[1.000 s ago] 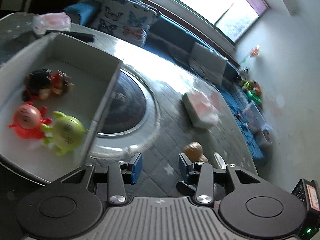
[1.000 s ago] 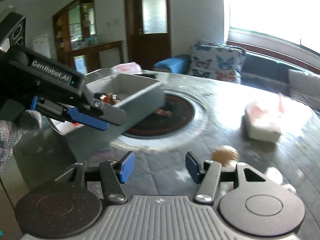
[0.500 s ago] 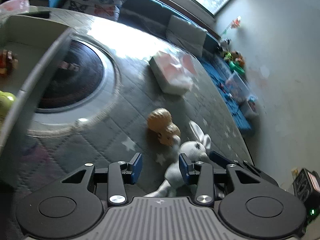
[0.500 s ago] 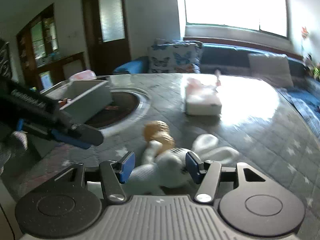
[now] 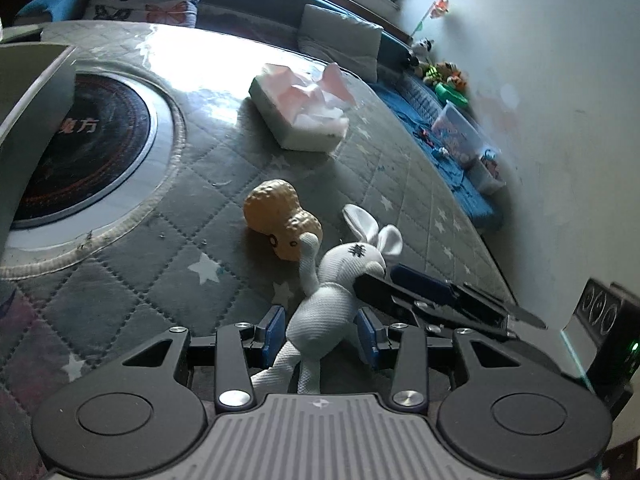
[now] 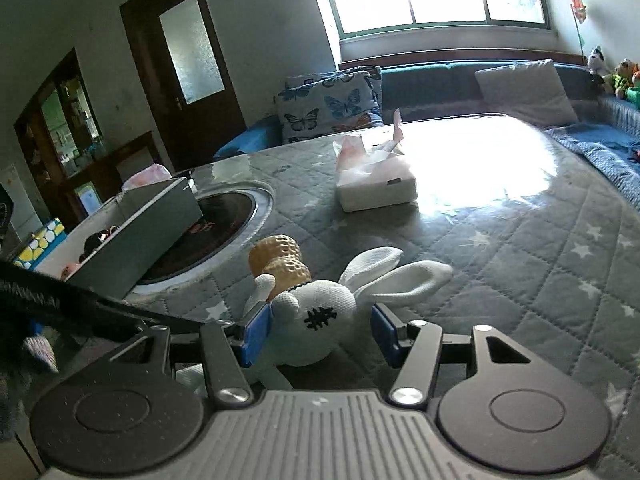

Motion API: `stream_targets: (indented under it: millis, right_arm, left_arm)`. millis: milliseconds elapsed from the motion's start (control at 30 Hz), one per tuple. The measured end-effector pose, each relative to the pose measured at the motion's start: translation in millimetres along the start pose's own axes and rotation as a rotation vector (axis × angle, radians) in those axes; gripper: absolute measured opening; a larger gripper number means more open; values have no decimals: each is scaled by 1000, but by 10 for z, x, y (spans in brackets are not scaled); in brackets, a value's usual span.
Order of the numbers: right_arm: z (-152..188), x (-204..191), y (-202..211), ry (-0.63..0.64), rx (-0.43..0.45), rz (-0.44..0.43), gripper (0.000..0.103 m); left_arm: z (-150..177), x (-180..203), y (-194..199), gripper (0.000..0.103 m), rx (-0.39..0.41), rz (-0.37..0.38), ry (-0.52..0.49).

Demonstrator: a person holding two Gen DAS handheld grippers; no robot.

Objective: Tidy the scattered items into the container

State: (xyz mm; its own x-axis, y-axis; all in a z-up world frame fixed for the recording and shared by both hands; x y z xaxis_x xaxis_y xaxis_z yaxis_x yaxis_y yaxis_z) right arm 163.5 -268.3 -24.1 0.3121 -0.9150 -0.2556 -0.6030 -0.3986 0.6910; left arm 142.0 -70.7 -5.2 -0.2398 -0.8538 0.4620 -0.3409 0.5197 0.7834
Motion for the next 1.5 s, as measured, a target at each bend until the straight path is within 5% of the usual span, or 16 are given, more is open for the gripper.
stream_targets:
  millis: [700,1500]
  right_arm:
    - [-9,67,-79,-70,-19,-86,57]
    - [-29,50,-156,-118,-23,-130,49]
  left_arm:
    - [42,45,-180,42,-2,-61,-132]
    - [101,30,-128,27,54,-39,-203]
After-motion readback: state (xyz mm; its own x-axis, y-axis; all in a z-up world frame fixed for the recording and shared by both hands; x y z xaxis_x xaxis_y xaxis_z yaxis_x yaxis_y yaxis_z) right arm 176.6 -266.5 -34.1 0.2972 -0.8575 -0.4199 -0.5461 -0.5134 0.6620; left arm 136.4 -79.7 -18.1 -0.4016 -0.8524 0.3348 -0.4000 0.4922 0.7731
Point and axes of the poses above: each gripper's, at about its wrist camera, not at the fingertips, and y roughly against the way its jaws point, x to its right, z to its underside, the point moved 2 cm from there along -y, roughly the way its jaws point, and after that the axes turned 10 degrees about -x, right-handed, at the moved point
